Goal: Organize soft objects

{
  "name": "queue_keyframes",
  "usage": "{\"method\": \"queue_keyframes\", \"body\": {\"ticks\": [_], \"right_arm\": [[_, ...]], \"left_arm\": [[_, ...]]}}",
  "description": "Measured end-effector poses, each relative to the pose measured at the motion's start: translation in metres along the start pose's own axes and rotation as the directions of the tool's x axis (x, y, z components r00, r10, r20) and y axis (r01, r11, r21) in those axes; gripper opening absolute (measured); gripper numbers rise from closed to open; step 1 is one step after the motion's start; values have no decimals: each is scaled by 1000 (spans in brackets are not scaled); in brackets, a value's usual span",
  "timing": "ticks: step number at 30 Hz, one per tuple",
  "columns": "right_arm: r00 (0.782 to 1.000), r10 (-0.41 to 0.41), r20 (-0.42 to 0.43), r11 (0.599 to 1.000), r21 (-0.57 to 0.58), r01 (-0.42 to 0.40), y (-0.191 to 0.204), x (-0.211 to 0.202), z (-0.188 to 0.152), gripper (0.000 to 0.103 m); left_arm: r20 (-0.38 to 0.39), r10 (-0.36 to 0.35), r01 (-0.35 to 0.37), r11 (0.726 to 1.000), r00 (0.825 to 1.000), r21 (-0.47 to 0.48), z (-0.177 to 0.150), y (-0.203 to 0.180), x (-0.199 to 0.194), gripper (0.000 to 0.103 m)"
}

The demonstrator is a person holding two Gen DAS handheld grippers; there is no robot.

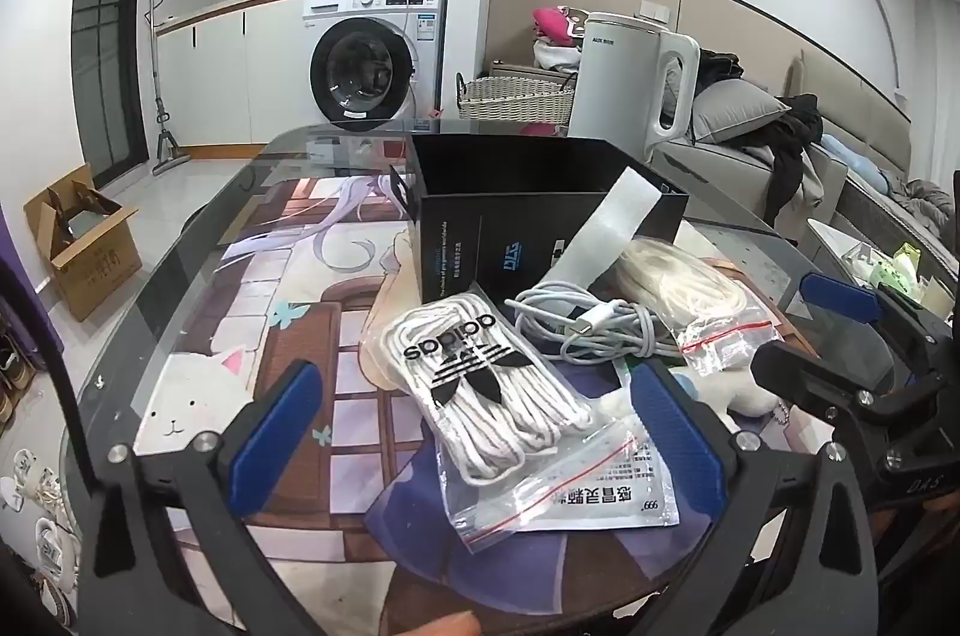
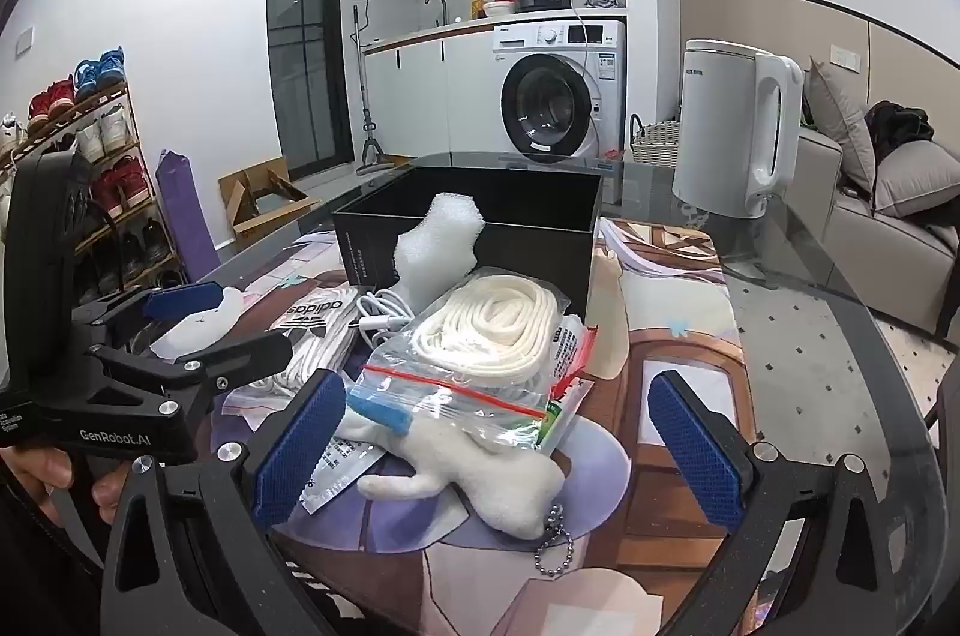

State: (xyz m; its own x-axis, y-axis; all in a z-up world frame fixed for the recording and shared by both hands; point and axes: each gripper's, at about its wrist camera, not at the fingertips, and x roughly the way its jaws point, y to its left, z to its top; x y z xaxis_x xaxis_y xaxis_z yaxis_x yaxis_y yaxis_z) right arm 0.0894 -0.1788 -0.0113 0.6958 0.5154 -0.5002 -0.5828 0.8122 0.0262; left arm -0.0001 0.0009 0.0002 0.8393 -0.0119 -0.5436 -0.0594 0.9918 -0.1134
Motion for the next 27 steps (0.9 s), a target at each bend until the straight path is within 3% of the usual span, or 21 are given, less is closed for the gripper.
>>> {"method": "queue_keyframes", "body": {"ticks": [27], "right_arm": [[1000,-13,-5,1000,-14,13,3,2,0,103]], "left_arm": [[4,0,0,1000,1000,8,-1,0,0,103]]}}
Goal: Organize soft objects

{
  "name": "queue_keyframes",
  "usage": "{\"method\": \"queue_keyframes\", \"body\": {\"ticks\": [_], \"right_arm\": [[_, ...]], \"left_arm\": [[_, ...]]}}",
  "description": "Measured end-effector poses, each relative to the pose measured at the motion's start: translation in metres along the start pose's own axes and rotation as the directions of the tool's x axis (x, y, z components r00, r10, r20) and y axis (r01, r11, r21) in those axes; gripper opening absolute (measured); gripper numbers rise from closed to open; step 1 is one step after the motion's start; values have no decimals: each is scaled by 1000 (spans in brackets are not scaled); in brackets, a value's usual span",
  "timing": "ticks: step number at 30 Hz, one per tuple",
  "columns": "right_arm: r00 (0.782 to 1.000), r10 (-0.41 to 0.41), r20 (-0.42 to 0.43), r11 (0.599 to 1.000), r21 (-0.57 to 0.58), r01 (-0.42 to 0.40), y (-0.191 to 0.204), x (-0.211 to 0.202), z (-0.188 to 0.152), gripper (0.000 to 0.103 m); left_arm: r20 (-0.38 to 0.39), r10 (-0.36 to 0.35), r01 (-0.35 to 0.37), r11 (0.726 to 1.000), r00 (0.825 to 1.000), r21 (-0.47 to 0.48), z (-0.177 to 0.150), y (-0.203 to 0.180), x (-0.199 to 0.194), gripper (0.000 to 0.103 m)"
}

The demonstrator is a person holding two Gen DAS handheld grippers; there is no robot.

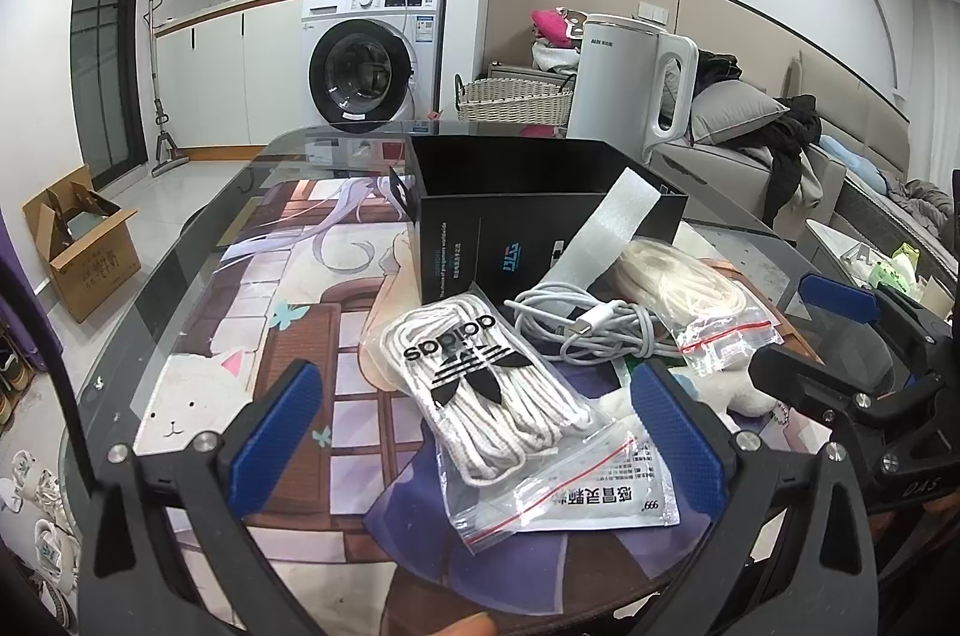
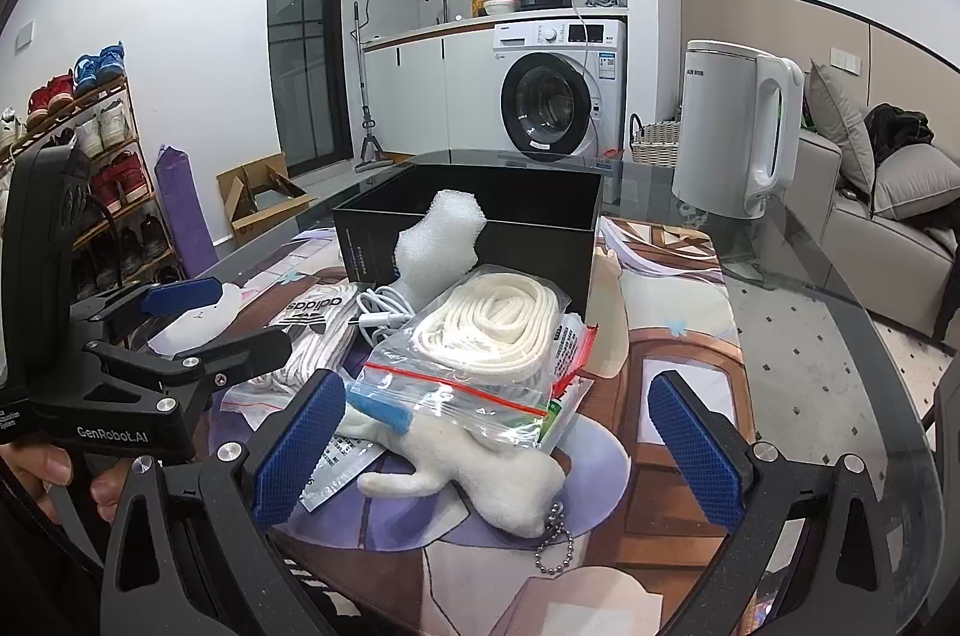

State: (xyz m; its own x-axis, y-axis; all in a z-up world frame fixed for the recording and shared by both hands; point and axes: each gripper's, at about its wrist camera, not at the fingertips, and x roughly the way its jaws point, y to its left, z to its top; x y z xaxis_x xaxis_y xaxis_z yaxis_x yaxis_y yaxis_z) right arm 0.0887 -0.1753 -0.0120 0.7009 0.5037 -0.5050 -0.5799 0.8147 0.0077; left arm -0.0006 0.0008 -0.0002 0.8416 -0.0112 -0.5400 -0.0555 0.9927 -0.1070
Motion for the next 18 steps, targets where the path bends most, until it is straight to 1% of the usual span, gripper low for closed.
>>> {"method": "queue_keyframes", "body": {"ticks": [18], "right_arm": [[1000,0,3,1000,2,0,-1,0,0,103]], "left_arm": [[-1,6,-6,1000,1000,2,-1,1,2,103]]}}
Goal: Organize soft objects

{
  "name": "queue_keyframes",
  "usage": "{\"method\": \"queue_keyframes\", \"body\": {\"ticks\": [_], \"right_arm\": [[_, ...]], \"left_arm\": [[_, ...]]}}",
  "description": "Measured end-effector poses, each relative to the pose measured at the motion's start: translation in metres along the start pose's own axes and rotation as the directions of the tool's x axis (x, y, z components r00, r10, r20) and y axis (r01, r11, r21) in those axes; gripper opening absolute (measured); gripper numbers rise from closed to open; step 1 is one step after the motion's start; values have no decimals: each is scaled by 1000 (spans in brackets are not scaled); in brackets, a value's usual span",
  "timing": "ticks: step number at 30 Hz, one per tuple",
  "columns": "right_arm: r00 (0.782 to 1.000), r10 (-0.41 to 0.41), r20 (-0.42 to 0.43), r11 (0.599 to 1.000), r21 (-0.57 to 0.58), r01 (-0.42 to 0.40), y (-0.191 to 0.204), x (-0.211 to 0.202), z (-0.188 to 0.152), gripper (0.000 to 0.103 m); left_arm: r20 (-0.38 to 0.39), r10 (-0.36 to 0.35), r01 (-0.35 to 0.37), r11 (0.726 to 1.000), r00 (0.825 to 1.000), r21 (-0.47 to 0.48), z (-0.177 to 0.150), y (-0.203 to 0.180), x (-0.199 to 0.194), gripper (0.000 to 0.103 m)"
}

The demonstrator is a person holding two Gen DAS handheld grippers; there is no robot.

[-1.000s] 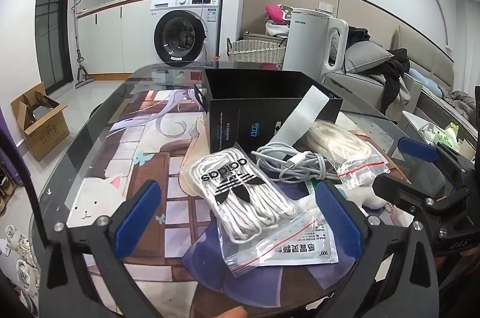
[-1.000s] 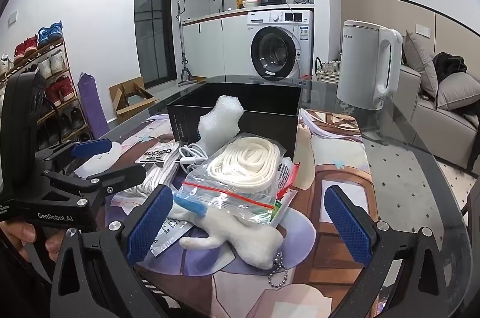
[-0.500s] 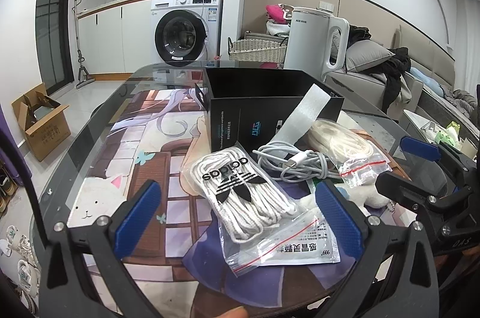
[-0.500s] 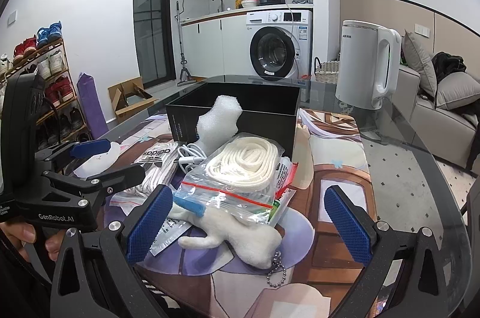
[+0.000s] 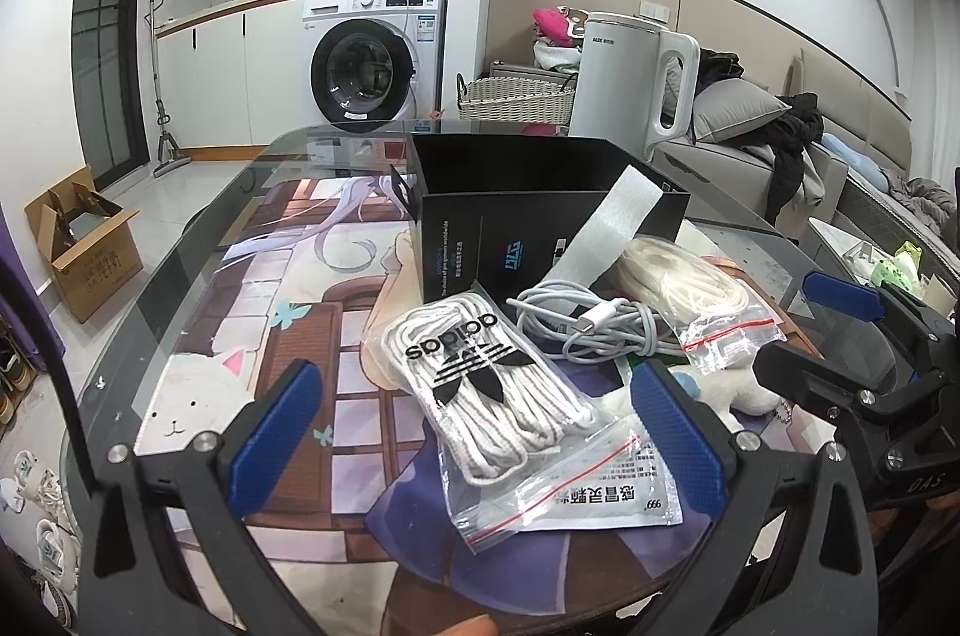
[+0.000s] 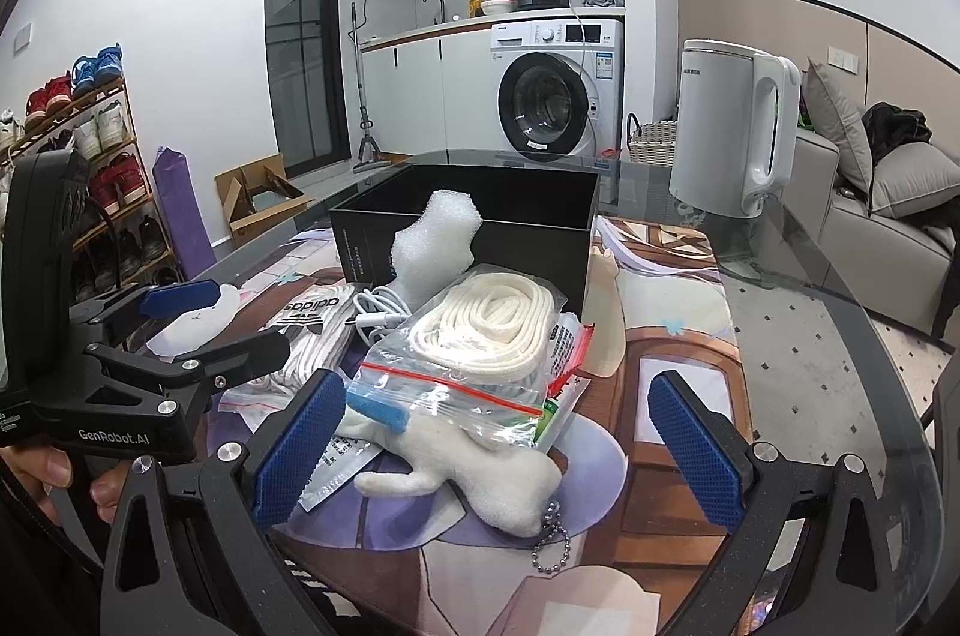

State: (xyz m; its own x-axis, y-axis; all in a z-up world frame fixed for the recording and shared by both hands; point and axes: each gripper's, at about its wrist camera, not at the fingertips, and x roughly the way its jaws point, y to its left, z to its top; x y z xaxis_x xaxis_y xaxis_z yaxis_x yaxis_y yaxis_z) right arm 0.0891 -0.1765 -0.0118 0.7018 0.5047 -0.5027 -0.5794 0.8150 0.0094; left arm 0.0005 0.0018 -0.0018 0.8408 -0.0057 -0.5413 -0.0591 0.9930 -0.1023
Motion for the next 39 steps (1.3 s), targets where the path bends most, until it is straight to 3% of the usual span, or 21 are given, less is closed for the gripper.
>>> {"method": "queue_keyframes", "body": {"ticks": [39], "right_arm": [[999,-30,-18,1000,10,30,-7,3,-2,103]], "left_arm": [[-3,11,-11,1000,1000,-3,-1,2,2,103]]}}
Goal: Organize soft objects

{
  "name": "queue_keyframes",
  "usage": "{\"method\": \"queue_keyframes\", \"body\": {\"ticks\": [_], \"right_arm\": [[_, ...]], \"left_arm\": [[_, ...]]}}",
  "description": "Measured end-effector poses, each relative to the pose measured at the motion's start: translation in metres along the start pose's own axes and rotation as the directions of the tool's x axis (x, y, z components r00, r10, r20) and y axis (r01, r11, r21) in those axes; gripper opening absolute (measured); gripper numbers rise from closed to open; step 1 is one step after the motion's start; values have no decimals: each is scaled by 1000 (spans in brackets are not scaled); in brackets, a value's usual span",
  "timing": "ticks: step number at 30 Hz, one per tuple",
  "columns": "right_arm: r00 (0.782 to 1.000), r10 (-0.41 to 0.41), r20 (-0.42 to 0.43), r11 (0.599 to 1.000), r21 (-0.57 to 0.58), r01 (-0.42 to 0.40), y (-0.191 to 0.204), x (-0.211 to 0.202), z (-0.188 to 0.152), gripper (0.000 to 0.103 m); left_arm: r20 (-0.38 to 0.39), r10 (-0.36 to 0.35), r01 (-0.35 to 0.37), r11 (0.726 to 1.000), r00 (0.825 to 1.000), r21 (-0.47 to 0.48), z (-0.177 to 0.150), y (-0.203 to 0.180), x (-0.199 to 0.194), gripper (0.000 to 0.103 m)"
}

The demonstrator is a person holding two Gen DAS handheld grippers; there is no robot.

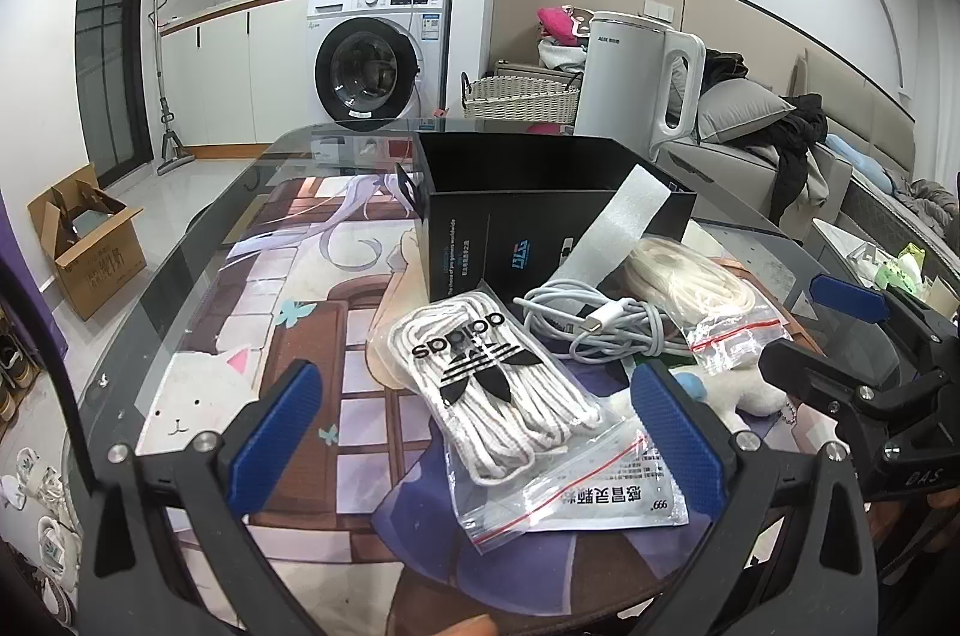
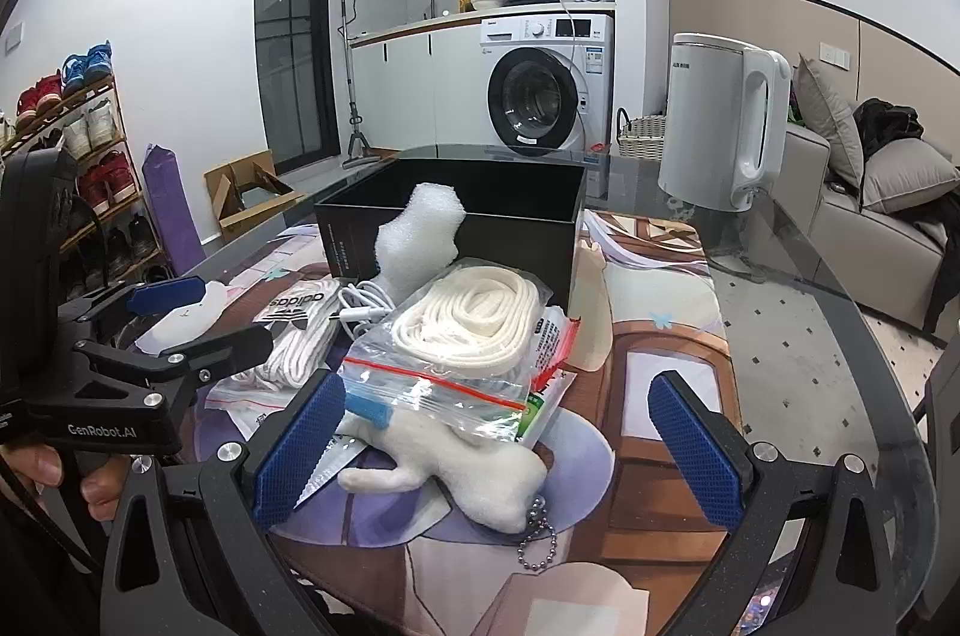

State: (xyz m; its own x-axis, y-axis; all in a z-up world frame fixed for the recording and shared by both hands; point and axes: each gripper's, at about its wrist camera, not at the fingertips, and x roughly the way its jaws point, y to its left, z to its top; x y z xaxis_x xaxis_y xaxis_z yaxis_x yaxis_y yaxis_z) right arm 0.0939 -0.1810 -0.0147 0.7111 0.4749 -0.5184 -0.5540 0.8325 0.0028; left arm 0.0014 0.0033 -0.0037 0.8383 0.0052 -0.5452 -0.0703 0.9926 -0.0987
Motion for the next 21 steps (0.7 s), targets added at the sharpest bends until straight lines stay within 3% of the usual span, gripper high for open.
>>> {"method": "queue_keyframes", "body": {"ticks": [21], "right_arm": [[1000,7,-22,999,38,-7,-8,5,3,103]], "left_arm": [[-9,10,-10,1000,1000,-6,1,4,1,103]]}}
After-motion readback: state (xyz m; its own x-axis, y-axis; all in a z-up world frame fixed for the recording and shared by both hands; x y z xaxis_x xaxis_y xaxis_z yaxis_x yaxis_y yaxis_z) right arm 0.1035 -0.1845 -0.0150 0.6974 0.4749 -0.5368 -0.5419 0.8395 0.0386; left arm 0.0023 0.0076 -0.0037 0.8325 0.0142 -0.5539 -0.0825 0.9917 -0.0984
